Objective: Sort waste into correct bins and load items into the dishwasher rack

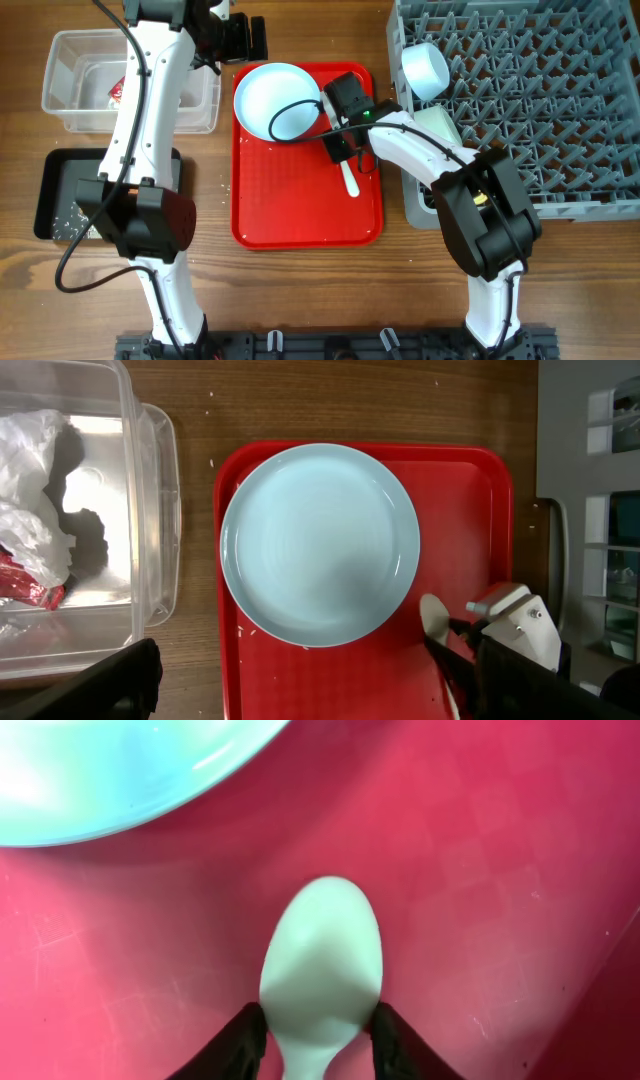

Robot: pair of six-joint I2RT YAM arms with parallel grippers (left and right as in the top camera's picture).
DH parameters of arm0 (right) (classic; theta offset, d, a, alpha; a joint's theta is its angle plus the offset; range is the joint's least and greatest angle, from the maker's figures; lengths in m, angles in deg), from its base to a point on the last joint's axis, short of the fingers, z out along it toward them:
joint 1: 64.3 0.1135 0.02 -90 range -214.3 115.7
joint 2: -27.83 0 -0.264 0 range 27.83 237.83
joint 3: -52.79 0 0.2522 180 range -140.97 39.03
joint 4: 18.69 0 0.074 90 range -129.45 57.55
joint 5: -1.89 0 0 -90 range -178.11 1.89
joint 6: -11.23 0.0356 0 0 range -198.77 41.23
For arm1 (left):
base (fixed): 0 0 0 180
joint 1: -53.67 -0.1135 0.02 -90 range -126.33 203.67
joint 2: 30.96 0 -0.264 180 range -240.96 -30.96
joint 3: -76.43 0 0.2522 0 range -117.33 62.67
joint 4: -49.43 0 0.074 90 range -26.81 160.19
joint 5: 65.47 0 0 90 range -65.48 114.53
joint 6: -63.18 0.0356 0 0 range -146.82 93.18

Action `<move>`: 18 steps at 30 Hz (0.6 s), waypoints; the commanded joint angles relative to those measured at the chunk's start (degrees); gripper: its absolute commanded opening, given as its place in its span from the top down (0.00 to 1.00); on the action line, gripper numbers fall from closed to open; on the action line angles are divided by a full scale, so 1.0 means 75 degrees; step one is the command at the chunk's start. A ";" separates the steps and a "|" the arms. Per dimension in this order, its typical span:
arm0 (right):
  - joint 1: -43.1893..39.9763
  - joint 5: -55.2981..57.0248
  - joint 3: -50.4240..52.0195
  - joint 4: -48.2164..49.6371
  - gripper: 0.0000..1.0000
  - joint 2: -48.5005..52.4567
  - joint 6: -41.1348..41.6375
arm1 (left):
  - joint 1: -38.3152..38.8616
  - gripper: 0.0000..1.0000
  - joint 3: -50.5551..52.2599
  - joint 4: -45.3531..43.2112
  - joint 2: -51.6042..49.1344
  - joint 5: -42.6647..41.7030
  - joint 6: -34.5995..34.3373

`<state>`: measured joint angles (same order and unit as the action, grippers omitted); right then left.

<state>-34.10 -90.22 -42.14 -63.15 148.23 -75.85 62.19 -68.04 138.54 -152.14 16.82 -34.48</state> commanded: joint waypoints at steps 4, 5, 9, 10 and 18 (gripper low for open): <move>0.0020 -0.0446 0.0137 -0.0294 0.90 0.0533 0.0076 | 0.0000 0.00 0.0044 -0.0020 -0.0099 0.0044 -0.0044; 0.0017 -0.0455 0.0134 -0.0353 0.92 0.0533 0.0102 | 0.0000 0.00 0.0044 -0.0020 -0.0099 0.0041 -0.0044; 0.0012 -0.0562 0.0128 -0.0670 0.96 0.0525 0.0224 | 0.0000 0.00 0.0044 -0.0020 -0.0099 0.0041 -0.0044; 0.0012 -0.0562 0.0128 -0.0743 0.96 0.0525 0.0230 | 0.0000 0.00 0.0044 -0.0020 -0.0099 0.0044 -0.0044; 0.0015 -0.0560 0.0128 -0.1702 0.96 0.0525 0.0058 | 0.0000 0.00 0.0044 -0.0020 -0.0099 0.0044 -0.0044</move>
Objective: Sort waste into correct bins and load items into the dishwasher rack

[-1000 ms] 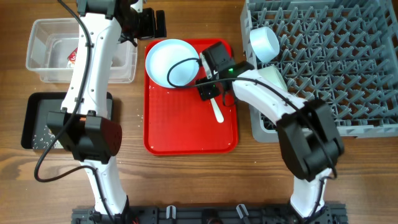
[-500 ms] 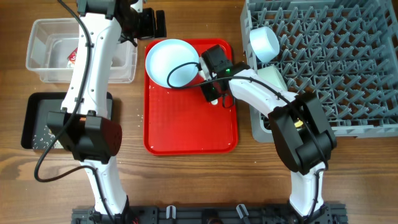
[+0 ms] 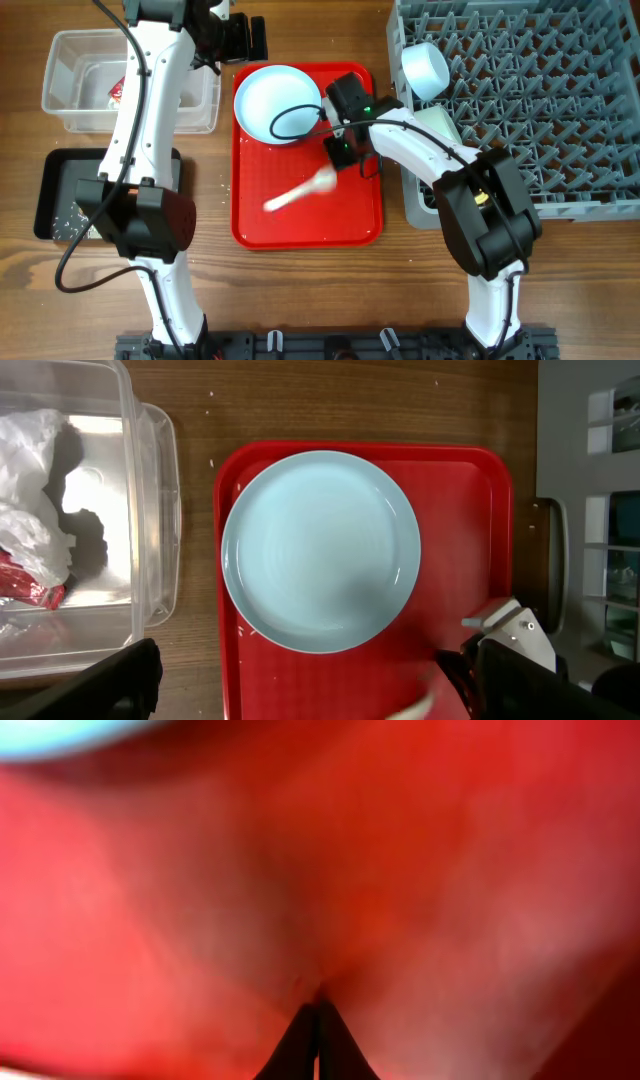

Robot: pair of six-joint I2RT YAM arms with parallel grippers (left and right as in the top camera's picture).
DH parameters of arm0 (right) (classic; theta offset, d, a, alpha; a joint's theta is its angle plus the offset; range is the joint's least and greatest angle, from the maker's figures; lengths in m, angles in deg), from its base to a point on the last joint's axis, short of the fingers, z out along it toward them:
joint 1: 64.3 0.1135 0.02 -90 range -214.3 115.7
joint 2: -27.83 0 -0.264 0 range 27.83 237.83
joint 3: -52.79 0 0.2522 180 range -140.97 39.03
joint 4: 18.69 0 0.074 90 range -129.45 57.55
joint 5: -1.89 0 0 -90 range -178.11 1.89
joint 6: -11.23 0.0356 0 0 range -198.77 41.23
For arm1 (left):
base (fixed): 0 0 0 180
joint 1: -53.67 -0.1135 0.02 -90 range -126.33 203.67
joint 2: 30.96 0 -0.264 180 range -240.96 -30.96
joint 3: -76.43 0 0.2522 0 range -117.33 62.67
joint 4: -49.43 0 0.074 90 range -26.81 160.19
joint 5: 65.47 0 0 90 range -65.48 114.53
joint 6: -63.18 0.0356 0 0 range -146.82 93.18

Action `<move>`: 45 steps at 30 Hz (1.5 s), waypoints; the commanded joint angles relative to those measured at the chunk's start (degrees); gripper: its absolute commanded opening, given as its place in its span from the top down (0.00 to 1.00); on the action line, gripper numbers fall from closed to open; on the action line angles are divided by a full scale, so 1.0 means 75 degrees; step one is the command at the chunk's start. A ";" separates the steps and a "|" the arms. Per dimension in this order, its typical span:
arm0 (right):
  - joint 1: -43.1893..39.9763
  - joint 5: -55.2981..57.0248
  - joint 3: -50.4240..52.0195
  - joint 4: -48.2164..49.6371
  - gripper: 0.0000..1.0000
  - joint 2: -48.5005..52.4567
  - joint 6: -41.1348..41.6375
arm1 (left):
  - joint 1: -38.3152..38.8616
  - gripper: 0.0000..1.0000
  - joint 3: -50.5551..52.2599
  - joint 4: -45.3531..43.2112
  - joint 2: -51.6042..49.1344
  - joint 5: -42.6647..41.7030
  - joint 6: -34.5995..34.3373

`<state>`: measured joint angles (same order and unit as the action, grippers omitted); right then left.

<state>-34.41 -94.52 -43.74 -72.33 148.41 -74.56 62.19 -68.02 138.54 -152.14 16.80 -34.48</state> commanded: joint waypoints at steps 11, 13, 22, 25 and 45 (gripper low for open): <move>0.0079 -0.0839 0.0067 -0.0906 0.61 -0.0490 -0.1545 | 0.0000 0.00 0.0041 -0.0020 -0.0099 0.0047 -0.0044; 0.0157 -0.1268 0.0067 -0.1169 0.55 -0.0985 -0.2092 | 0.0000 0.00 0.0041 -0.0020 -0.0099 0.0047 -0.0044; 0.2098 -0.0090 0.0495 -0.1323 0.27 -0.1478 -0.2754 | 0.0000 0.00 0.0041 -0.0020 -0.0099 0.0047 -0.0044; 0.2541 0.0373 0.0935 -0.1020 0.25 -0.1475 -0.2707 | 0.0000 0.00 0.0041 -0.0020 -0.0099 0.0044 -0.0044; 0.2678 0.1087 0.2331 0.1239 0.14 -0.0854 -0.1725 | 0.0000 0.00 0.0041 -0.0020 -0.0099 0.0047 -0.0044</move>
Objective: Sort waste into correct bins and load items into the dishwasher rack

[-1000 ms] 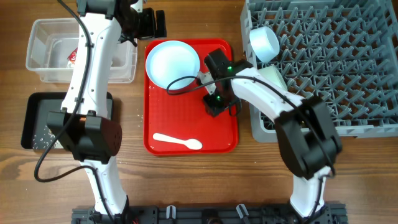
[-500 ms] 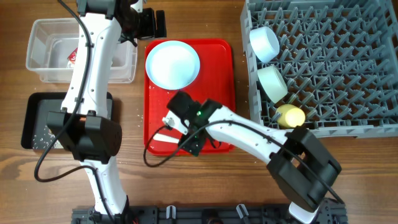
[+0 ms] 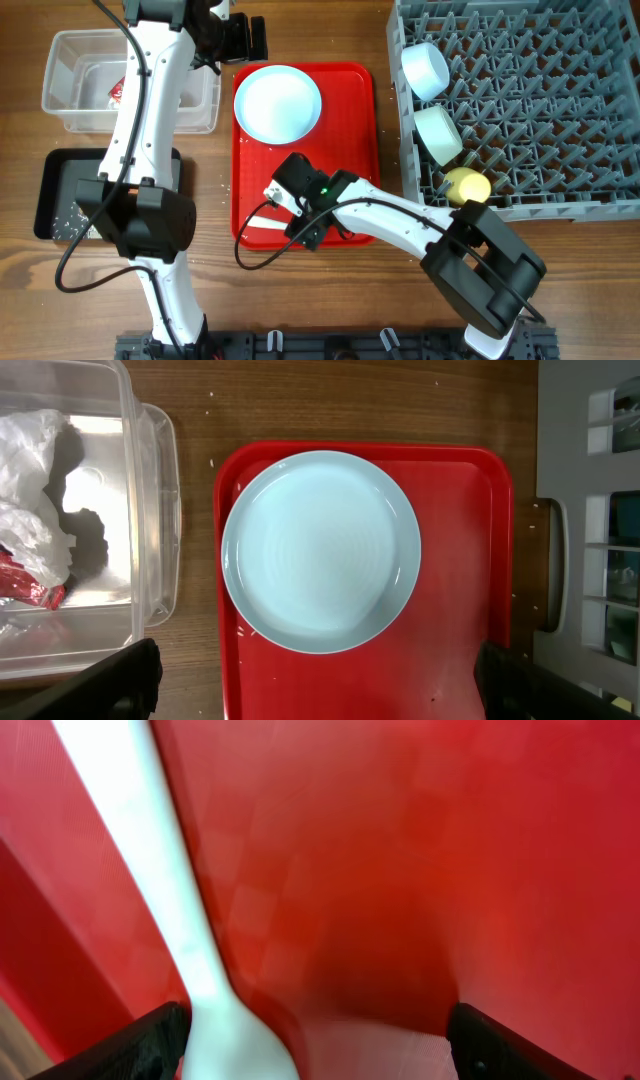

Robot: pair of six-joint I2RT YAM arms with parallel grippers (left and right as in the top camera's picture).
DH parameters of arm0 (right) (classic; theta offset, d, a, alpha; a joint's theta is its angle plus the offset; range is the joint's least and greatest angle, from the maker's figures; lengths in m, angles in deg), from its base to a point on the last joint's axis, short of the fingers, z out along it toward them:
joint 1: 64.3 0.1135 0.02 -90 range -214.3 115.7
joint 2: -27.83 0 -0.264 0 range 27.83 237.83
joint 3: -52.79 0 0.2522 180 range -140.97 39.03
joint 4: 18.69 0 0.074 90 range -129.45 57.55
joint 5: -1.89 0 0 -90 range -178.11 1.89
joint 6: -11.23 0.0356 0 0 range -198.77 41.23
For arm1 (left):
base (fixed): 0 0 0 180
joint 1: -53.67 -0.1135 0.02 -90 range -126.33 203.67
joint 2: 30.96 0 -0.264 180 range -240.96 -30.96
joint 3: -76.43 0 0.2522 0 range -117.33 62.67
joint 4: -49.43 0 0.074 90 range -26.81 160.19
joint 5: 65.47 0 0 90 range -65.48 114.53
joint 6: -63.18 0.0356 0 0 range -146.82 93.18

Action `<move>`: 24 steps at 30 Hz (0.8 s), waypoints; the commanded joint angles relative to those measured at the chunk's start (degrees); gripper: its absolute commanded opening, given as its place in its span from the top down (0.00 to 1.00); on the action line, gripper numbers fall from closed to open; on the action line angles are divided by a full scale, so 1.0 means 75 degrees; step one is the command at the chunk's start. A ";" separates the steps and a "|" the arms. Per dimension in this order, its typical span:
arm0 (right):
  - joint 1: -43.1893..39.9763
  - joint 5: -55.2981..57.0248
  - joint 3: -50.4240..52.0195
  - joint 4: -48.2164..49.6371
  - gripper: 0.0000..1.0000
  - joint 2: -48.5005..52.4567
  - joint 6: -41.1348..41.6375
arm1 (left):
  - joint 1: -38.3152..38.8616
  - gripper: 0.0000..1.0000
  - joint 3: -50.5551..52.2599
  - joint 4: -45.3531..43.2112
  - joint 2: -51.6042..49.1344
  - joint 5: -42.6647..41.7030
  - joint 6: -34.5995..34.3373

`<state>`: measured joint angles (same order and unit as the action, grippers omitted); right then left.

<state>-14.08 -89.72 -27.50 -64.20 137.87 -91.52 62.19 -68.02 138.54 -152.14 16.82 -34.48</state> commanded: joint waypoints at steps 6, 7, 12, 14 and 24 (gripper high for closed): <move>-0.0530 0.0440 0.0166 0.0411 0.15 0.0551 0.1355 | 0.0000 0.00 0.0041 -0.0020 -0.0099 0.0044 -0.0044; -0.0644 0.0437 0.0166 0.0425 0.15 0.0551 0.1434 | 0.0000 0.00 0.0041 -0.0020 -0.0099 0.0044 -0.0044; -0.1110 0.0385 0.0163 0.0484 0.18 0.0551 0.1798 | 0.0000 0.00 0.0041 -0.0020 -0.0099 0.0044 -0.0044; -0.1244 0.0347 0.0163 0.0414 0.19 0.0551 0.1938 | 0.0000 0.00 0.0041 -0.0020 -0.0099 0.0044 -0.0044; -0.1233 -0.0944 -0.1300 -0.0924 0.28 0.0047 0.2349 | 0.0000 0.00 0.0041 -0.0020 -0.0099 0.0041 -0.0044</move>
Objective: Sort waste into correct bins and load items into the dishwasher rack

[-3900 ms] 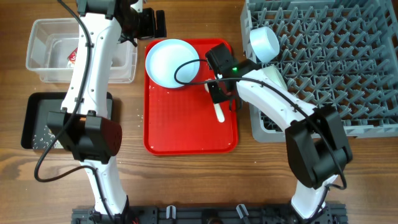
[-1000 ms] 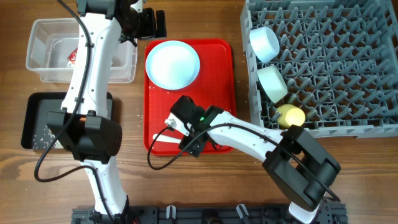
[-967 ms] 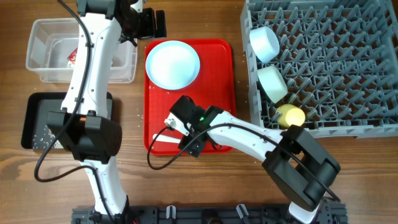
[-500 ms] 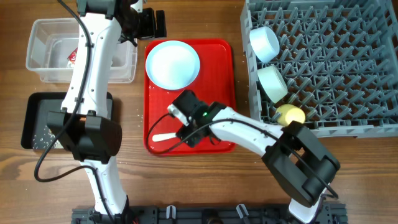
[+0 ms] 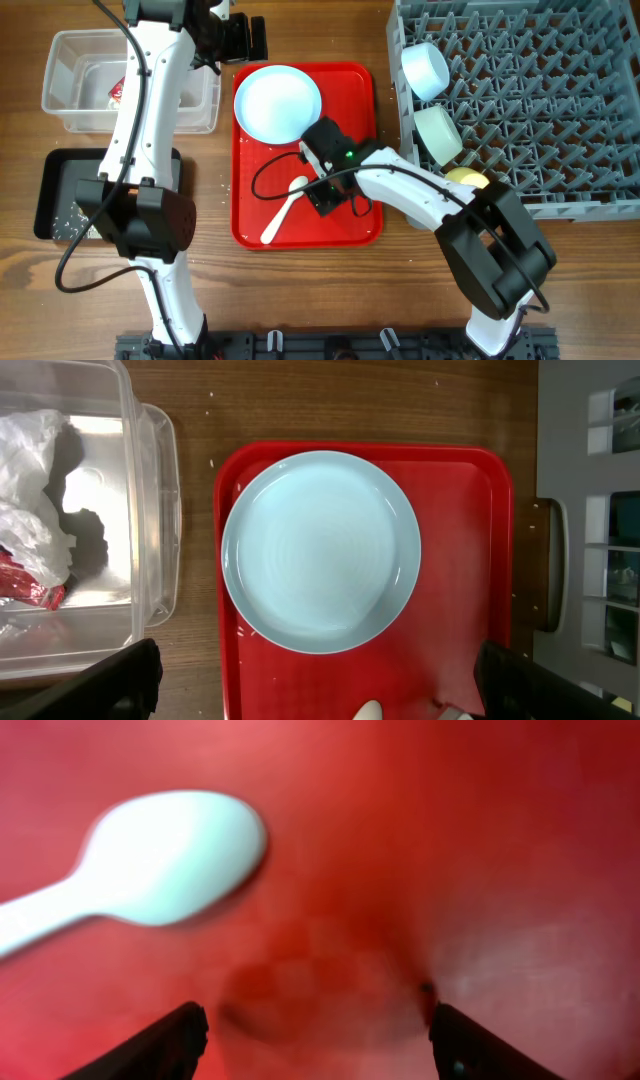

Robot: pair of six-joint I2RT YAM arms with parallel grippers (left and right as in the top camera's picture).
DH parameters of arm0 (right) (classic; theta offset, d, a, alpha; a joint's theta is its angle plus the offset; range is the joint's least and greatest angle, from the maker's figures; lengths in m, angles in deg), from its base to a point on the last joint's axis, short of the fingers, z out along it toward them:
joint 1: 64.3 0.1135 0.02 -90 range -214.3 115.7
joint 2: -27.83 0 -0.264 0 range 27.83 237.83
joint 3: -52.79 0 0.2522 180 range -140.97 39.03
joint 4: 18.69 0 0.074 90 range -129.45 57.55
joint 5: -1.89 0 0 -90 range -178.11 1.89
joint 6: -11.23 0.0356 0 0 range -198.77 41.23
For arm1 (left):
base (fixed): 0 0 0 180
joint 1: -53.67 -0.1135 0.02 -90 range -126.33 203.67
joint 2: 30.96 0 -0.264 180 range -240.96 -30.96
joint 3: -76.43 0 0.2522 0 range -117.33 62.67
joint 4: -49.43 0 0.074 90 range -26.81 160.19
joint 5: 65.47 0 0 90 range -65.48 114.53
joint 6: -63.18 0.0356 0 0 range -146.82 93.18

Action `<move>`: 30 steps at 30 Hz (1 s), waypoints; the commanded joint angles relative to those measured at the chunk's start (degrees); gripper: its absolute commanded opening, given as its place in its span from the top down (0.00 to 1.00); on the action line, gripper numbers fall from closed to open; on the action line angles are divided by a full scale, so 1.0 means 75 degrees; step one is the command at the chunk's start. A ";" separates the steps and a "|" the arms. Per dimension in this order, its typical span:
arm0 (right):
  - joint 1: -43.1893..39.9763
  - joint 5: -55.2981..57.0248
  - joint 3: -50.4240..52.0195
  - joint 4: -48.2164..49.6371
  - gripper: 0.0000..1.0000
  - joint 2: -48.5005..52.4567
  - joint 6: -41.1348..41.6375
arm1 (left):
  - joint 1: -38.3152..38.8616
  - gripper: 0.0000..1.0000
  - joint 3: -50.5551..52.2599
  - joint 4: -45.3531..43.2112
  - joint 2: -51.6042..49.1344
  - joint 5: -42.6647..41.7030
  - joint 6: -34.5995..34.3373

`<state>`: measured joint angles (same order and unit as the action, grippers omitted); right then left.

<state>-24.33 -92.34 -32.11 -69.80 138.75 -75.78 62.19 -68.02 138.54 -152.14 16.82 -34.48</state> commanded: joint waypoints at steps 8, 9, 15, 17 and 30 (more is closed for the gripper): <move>0.0933 0.0796 -0.0851 0.0600 0.26 0.0067 -0.0216 | 0.0000 0.00 0.0041 -0.0020 -0.0099 0.0044 -0.0044; 0.0950 0.0868 -0.0851 0.0670 0.27 0.0149 -0.0216 | 0.0000 0.00 0.0041 -0.0020 -0.0099 0.0044 -0.0044; 0.0979 0.1428 -0.0851 0.0568 0.20 0.0973 0.0064 | 0.0000 0.00 0.0041 -0.0020 -0.0099 0.0044 -0.0044; 0.0979 0.1425 -0.0851 0.0568 0.19 0.1125 0.0122 | 0.0000 0.00 0.0041 -0.0020 -0.0099 0.0041 -0.0044; 0.0822 0.1647 -0.0816 -0.1399 0.12 0.1151 0.1268 | 0.0000 0.00 0.0041 -0.0020 -0.0099 0.0044 -0.0044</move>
<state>-17.36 -82.70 -40.11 -76.40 145.22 -69.93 62.19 -68.02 138.54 -152.14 16.82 -34.48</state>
